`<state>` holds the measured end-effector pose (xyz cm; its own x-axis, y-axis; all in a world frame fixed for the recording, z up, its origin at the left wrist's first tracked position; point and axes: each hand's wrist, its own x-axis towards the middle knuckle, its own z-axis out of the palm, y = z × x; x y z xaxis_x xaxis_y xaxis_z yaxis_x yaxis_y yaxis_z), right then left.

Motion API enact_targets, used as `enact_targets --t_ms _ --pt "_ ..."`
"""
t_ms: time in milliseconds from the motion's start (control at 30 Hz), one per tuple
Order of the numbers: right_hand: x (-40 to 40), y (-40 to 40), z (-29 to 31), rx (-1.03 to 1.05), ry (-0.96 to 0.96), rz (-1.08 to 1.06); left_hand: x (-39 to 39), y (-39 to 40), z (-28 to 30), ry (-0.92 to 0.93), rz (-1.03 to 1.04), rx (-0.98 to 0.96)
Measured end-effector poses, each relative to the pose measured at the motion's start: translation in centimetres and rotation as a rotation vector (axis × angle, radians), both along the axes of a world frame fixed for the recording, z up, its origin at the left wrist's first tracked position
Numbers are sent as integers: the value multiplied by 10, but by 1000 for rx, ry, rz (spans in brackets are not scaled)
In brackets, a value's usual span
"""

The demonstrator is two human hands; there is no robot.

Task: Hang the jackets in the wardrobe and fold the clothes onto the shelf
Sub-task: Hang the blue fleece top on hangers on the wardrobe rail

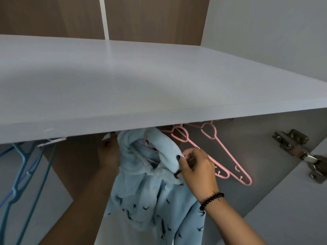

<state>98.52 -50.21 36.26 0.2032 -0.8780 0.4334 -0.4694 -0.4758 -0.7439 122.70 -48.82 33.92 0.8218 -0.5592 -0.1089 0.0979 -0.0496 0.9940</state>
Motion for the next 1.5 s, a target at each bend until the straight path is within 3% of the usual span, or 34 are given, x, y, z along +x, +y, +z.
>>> enact_targets --t_ms 367,567,767,1133,1500 --pt "-44 10 -36 289 -118 113 -40 60 -23 244 19 76" --pt "-60 15 -60 487 -208 167 -87 105 -6 206 76 132" --pt "-71 35 -70 657 -226 249 -132 143 -5 155 0 225" --pt "-91 105 -53 566 -279 190 -149 195 -1 87 -174 234" --pt "-108 251 -52 505 -332 -39 -147 283 -5 -9 -465 234"
